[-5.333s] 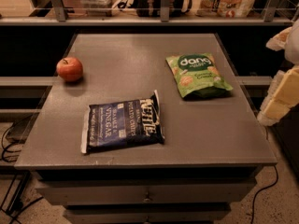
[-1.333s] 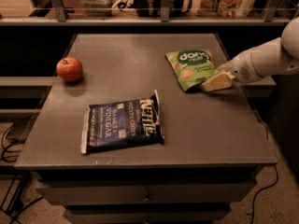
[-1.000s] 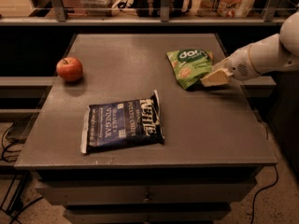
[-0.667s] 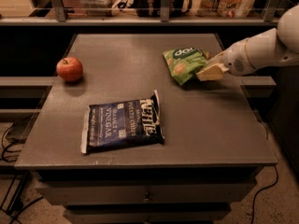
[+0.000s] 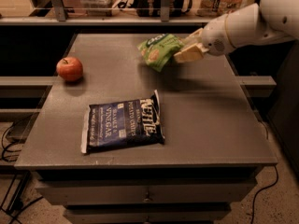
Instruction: Move green rice chip bag near apple
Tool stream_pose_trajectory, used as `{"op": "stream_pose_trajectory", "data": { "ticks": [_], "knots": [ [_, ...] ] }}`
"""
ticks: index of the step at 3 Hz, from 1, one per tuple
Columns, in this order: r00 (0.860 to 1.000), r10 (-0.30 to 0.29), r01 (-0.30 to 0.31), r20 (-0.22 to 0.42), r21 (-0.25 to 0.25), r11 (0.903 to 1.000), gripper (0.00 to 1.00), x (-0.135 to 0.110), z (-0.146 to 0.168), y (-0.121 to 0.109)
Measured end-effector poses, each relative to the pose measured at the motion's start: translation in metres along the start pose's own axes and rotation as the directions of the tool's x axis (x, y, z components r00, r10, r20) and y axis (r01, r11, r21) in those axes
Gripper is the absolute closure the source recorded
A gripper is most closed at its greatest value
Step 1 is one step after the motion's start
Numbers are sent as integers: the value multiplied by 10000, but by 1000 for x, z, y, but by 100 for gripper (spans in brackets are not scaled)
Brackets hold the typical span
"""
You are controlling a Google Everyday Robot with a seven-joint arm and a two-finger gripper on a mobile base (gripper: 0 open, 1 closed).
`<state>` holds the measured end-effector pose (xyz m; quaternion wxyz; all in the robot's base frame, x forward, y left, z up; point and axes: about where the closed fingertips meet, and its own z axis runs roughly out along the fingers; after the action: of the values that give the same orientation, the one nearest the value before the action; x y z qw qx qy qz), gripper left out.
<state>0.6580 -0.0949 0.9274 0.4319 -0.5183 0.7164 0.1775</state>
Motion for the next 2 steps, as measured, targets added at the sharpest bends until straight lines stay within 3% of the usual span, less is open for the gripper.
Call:
{"op": "stream_pose_trajectory", "data": {
  "ticks": [1,2],
  "knots": [
    [9947,-812,857,628,-725,9937,100,-42,17,20],
    [9867,-1155,1321,1147,-1494,9799,100,-68,36,48]
  ]
}}
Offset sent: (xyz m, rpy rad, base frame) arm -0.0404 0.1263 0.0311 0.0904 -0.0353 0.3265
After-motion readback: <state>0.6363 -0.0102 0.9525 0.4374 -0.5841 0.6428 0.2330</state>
